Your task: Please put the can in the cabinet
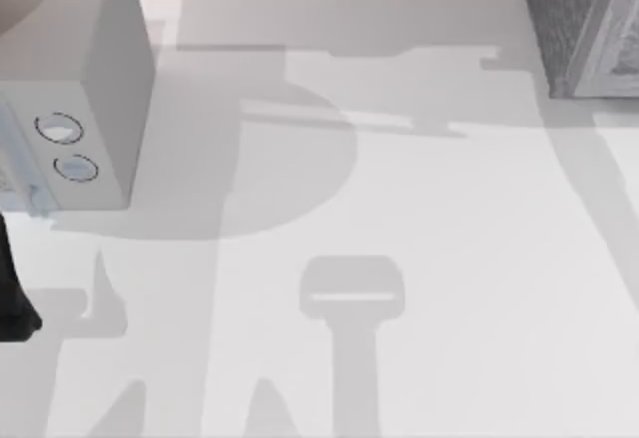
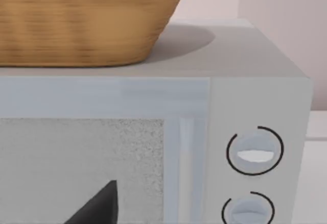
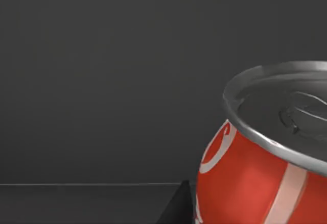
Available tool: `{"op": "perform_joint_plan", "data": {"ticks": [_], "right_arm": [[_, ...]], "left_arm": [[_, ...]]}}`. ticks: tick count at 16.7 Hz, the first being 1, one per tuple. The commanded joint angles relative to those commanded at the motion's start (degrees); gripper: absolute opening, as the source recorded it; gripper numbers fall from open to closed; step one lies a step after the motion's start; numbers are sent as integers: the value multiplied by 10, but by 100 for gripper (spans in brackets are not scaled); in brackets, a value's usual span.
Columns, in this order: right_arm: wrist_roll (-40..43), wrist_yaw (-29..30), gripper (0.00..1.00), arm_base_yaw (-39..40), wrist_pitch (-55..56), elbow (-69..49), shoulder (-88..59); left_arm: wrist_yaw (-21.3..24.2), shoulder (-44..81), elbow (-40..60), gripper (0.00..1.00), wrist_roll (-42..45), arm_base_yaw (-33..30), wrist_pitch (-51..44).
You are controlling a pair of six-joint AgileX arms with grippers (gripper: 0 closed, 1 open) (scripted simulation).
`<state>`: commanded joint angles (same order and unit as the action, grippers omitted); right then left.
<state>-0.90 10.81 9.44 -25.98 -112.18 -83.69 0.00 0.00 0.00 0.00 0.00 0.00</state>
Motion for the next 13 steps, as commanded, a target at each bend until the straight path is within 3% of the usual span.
{"op": "perform_joint_plan", "data": {"ticks": [13], "right_arm": [[-2,-19,0,-17,-68,-221,-181]], "left_arm": [[0,0,0,100,0,0,0]]}}
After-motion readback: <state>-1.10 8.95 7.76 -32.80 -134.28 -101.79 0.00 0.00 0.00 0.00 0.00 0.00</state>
